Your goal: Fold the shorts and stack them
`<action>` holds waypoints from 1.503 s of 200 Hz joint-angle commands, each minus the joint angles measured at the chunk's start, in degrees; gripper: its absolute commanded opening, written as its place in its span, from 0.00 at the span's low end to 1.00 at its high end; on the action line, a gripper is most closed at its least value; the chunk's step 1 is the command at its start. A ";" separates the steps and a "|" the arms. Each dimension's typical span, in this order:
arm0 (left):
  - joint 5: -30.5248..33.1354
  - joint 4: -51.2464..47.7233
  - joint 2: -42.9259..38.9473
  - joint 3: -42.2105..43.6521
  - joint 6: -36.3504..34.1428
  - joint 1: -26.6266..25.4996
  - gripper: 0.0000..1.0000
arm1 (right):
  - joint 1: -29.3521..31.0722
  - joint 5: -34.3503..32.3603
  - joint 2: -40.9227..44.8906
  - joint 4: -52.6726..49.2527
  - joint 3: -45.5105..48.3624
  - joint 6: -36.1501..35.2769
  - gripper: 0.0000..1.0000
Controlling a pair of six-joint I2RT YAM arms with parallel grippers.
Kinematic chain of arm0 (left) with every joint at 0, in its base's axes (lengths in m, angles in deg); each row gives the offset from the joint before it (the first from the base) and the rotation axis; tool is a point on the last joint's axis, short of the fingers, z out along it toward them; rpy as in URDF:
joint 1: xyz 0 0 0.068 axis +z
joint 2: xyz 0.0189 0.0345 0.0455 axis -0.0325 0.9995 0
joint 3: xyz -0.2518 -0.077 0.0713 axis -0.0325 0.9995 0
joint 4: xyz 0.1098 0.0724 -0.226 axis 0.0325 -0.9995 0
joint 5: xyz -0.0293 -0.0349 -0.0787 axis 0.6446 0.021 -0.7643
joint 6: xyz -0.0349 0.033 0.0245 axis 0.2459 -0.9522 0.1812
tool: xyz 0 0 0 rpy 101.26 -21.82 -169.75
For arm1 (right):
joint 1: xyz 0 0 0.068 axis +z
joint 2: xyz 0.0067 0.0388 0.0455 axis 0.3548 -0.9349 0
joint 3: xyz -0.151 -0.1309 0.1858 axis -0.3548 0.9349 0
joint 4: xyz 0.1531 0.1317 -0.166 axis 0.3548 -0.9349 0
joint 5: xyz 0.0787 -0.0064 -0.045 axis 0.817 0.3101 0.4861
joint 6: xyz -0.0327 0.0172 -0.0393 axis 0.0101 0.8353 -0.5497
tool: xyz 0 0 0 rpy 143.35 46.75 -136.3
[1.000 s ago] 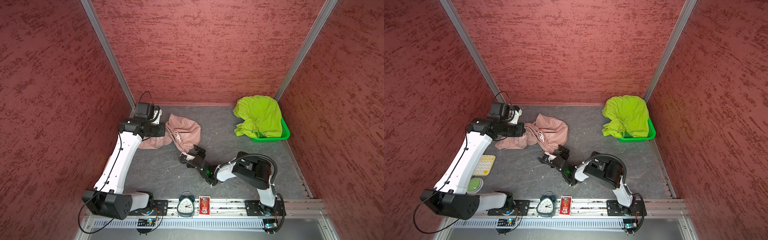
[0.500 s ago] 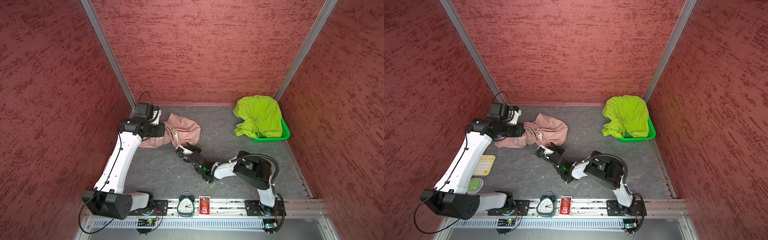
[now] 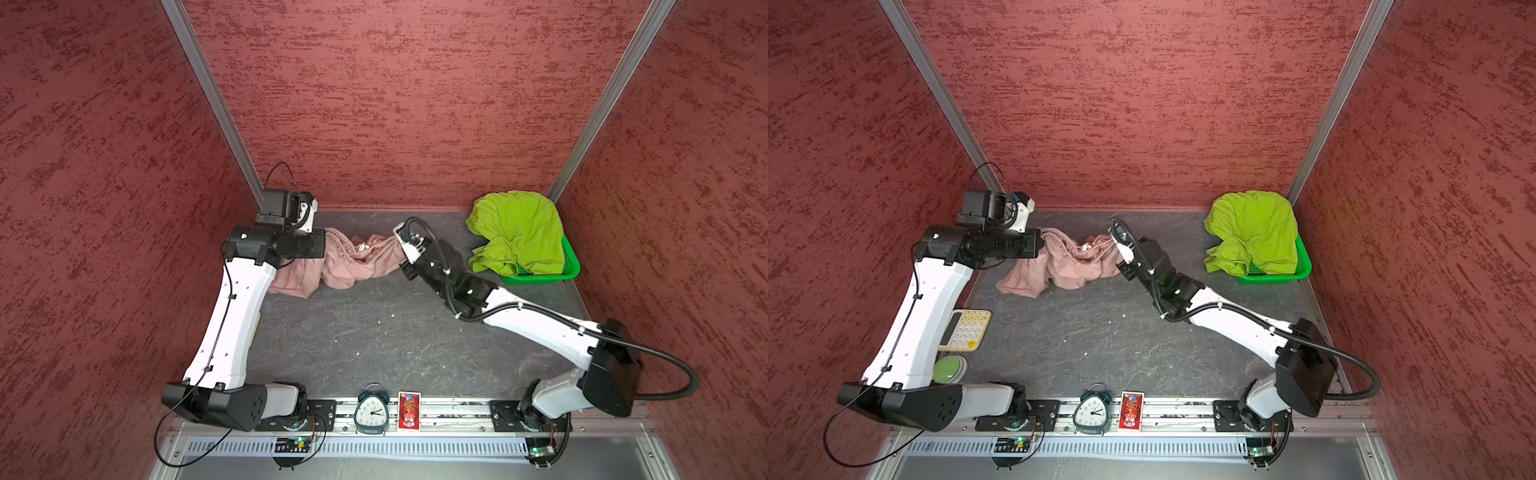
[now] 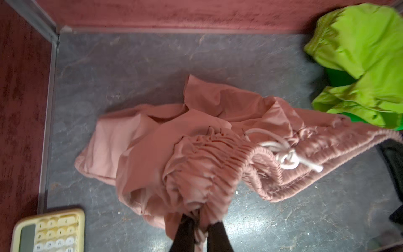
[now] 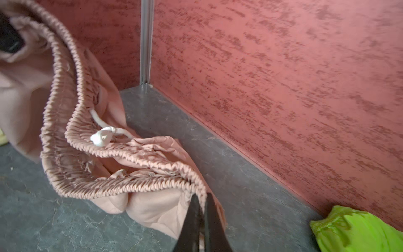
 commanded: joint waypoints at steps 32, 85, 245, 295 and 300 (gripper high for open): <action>-9.32 1.90 2.25 -1.29 -3.82 -3.63 0.01 | -4.04 2.34 2.81 -21.58 -9.25 6.73 0.00; -9.27 11.71 2.27 18.85 -0.29 -6.63 0.60 | -4.91 9.61 0.51 -22.82 -5.70 12.98 0.00; 5.70 21.79 -3.73 43.37 2.42 -29.87 0.99 | -17.56 26.89 -10.31 -22.19 -5.27 18.02 0.00; 24.56 23.26 -2.09 45.44 10.02 -31.48 0.99 | -18.20 27.59 -9.75 -20.96 -4.35 18.70 0.00; 23.84 23.83 -1.93 45.65 9.89 -31.50 0.99 | -18.28 27.71 -9.52 -20.70 -4.08 18.82 0.00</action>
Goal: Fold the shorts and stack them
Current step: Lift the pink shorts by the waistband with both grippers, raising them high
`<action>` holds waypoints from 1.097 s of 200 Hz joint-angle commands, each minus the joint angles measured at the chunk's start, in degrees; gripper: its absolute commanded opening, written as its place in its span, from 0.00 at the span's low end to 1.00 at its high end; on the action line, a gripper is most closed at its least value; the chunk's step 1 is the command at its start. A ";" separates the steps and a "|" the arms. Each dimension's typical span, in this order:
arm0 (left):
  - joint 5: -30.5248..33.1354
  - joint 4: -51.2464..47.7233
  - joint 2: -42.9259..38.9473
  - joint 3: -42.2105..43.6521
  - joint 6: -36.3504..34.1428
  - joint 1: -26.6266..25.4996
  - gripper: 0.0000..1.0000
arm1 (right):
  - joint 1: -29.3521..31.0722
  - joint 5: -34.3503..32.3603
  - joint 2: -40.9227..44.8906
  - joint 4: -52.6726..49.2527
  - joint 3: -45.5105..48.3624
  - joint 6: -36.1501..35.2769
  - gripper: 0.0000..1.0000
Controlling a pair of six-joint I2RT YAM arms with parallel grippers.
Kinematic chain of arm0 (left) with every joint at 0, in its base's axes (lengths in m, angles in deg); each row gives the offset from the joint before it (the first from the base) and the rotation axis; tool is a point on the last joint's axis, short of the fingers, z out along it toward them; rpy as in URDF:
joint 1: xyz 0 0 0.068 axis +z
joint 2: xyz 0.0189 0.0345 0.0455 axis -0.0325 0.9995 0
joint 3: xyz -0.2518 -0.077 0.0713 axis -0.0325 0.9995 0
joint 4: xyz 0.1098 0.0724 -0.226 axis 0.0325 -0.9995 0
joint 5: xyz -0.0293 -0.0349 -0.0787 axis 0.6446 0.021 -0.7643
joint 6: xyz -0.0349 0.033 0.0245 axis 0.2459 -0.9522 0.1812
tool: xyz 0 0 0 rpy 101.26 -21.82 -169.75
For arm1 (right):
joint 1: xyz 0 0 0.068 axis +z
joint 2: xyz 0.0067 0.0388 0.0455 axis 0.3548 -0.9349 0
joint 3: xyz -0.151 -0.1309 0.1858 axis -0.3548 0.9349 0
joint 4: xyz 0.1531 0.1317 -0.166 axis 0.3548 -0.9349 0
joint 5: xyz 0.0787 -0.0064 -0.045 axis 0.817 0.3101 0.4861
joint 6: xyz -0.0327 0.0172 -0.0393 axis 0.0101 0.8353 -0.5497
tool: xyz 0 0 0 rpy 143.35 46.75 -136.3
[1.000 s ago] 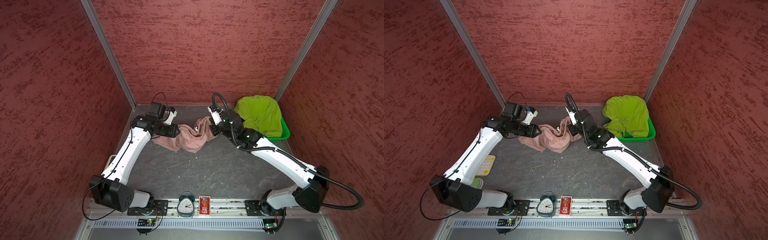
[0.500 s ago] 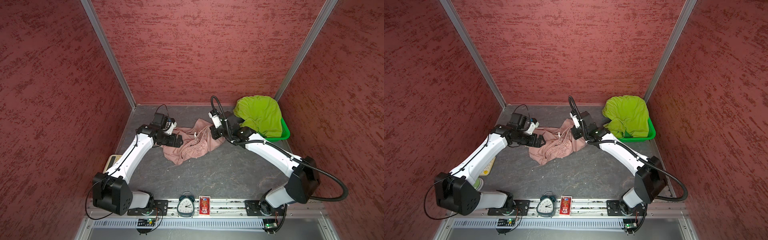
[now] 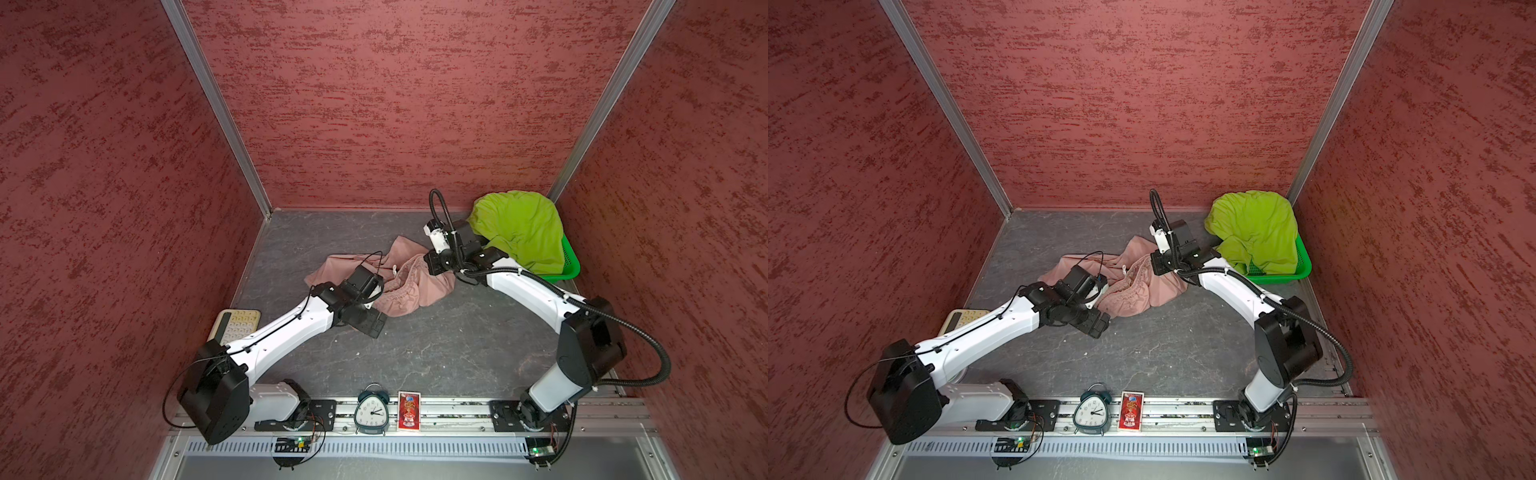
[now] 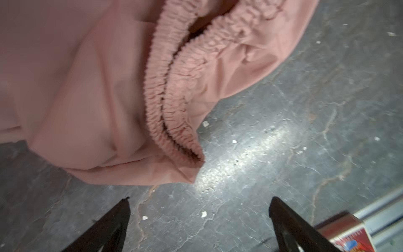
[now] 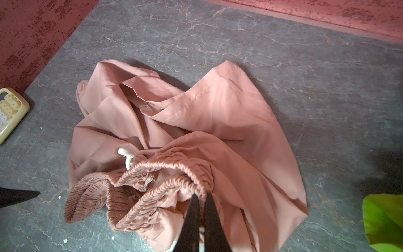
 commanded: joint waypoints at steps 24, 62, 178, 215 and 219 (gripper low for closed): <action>5.99 7.84 1.84 2.10 4.29 -2.95 0.99 | -0.83 2.17 1.36 2.91 -0.27 1.33 0.00; 5.66 7.61 6.80 1.31 6.72 -5.56 1.00 | -1.04 2.13 1.69 3.30 0.04 1.69 0.00; 13.60 1.55 14.31 -5.79 5.69 -2.94 0.18 | -1.55 0.56 4.35 3.74 1.97 1.51 0.00; 11.93 -3.56 11.61 -9.39 4.35 -1.03 0.00 | -2.16 -1.13 6.46 3.18 1.56 0.43 0.00; 11.51 -4.26 11.08 -10.04 3.95 -0.63 0.00 | -2.24 -1.54 6.81 2.94 1.42 -0.18 0.00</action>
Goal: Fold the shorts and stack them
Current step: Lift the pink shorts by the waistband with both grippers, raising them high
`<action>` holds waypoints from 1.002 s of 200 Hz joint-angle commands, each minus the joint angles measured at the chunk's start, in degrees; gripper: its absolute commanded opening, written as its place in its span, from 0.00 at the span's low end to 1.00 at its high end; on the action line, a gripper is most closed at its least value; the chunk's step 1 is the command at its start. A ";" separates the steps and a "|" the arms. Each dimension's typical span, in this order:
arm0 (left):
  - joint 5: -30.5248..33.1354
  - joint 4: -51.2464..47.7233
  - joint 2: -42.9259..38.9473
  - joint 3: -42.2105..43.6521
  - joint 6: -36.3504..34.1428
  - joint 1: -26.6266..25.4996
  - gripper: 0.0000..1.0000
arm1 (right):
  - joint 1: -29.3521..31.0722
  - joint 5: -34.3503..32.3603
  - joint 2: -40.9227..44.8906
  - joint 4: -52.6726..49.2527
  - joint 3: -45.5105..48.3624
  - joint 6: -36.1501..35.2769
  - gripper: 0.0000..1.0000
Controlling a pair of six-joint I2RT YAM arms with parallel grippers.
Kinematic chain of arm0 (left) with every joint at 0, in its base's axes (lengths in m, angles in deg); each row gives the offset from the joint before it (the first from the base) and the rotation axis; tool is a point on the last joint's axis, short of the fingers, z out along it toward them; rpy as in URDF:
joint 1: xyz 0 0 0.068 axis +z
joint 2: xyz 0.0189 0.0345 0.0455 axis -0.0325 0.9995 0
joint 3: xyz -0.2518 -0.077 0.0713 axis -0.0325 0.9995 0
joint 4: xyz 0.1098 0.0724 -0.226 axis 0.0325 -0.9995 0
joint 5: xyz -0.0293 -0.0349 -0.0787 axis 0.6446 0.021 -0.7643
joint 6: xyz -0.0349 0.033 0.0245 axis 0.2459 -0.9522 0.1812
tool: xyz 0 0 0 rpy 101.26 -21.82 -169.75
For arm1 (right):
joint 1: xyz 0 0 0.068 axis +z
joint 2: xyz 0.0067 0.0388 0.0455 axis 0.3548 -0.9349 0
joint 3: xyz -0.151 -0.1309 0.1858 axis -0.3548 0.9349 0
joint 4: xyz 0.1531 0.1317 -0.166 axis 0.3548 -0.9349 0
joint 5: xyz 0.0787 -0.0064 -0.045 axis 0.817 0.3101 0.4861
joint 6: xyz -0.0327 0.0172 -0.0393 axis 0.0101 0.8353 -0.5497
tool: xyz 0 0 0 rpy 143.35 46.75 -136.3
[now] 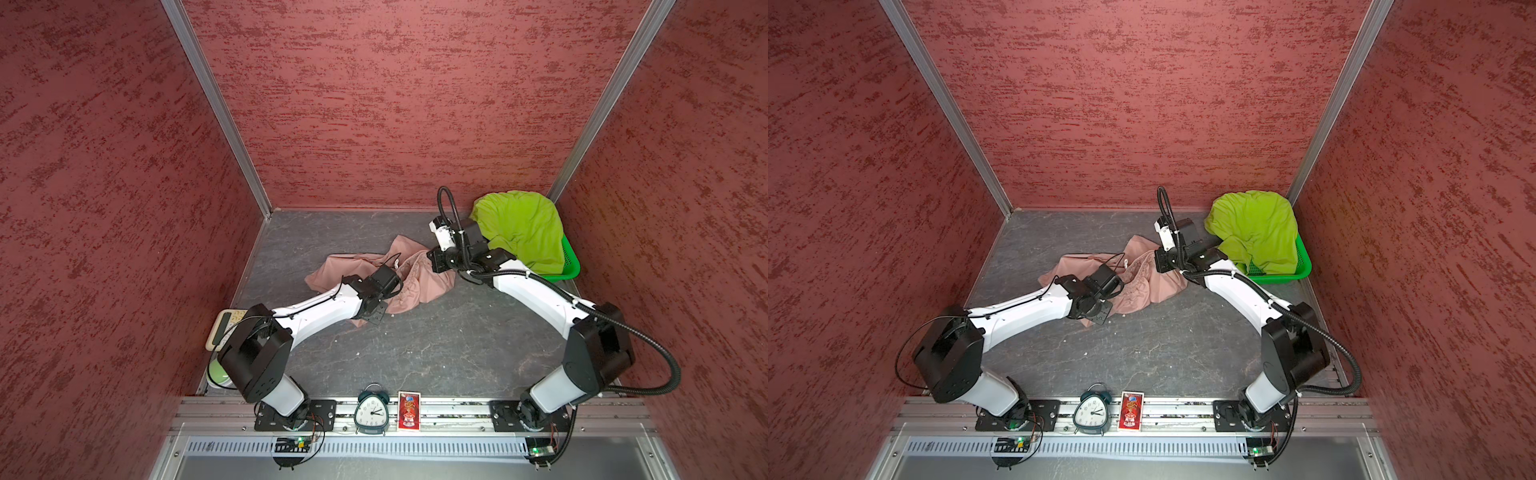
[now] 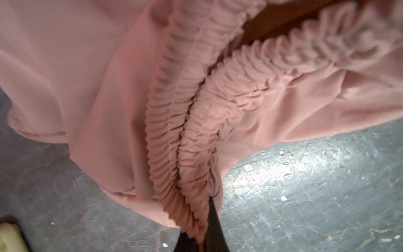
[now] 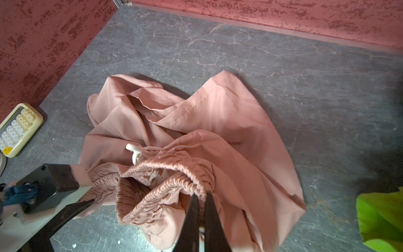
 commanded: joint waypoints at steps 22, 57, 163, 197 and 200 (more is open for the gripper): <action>-4.78 -10.01 -7.41 -8.91 -3.96 5.30 0.00 | -1.41 -4.80 6.05 -2.26 -1.62 -5.27 0.00; -13.82 -18.49 -15.54 -24.81 -9.28 10.01 0.00 | -2.00 -4.37 13.45 -10.12 -4.70 -8.87 0.00; -18.72 -39.10 18.70 -84.12 -18.14 28.01 0.00 | -7.05 -6.80 0.09 -20.59 -37.90 -3.56 0.00; -21.07 -35.07 33.39 -101.00 -16.45 34.63 0.00 | -9.70 -4.58 -20.17 -23.73 -64.82 -8.08 0.00; -21.23 -33.87 33.40 -100.41 -16.18 35.08 0.00 | -9.75 -4.41 -21.62 -23.91 -67.15 -8.48 0.00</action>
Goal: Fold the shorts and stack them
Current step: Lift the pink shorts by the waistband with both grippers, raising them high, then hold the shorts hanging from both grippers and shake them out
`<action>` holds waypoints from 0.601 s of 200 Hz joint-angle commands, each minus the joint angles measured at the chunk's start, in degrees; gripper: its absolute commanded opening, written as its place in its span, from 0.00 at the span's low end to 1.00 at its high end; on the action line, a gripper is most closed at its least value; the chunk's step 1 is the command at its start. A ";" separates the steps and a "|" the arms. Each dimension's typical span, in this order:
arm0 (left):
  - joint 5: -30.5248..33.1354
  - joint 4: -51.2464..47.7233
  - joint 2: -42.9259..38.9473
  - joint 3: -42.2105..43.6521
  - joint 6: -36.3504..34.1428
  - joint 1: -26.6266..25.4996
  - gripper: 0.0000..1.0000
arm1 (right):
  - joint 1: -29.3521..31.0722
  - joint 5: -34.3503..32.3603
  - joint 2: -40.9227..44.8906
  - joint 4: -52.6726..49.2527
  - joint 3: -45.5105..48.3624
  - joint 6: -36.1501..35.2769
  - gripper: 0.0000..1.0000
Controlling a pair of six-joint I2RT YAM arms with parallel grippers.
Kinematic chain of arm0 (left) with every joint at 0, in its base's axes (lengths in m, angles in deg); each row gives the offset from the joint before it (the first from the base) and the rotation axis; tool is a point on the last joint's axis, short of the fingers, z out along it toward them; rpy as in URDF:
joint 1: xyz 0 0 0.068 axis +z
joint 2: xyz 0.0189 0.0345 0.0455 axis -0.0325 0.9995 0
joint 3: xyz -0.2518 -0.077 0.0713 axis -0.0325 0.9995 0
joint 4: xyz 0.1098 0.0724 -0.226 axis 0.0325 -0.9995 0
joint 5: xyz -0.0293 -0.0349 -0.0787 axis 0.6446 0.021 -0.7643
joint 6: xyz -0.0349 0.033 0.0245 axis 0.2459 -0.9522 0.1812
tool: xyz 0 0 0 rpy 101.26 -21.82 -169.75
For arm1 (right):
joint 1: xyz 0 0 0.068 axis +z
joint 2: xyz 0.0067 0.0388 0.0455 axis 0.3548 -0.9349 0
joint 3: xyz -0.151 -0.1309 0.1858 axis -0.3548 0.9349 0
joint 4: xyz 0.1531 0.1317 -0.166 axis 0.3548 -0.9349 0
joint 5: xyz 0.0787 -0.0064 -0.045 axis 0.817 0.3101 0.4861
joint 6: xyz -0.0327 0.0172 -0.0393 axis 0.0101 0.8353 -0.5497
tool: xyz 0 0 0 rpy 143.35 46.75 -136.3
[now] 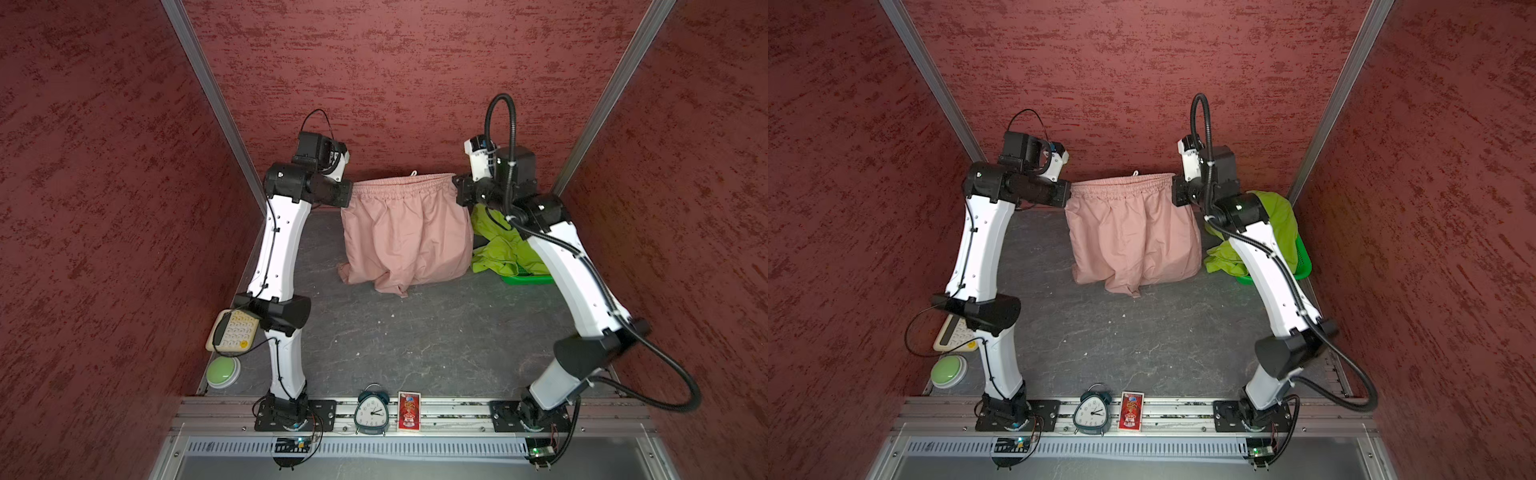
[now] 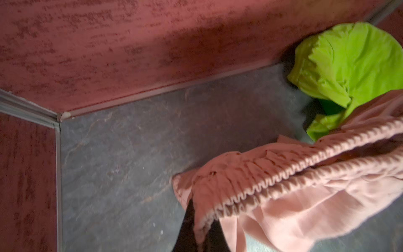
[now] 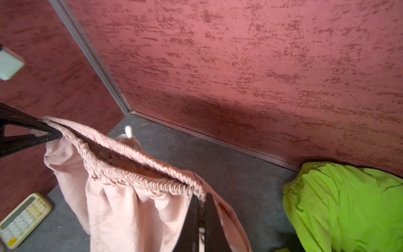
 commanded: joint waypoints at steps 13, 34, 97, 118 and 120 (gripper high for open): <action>-0.31 8.43 0.69 1.40 1.01 6.01 0.00 | -2.04 0.20 -14.80 -3.55 -23.24 -5.22 0.00; -0.33 23.18 -4.73 12.15 -1.80 5.60 0.00 | -2.71 0.08 -18.89 0.22 -30.19 -6.02 0.00; 2.32 41.62 -11.40 12.57 -9.05 4.82 0.00 | -4.56 1.71 -8.03 22.81 -10.56 -7.58 0.00; 5.62 43.37 -15.03 18.78 -11.34 4.61 0.00 | -4.83 2.65 -1.94 29.17 2.33 -9.71 0.00; 5.84 43.78 -15.63 19.99 -11.58 4.55 0.00 | -4.83 2.65 -1.17 30.19 3.97 -9.89 0.00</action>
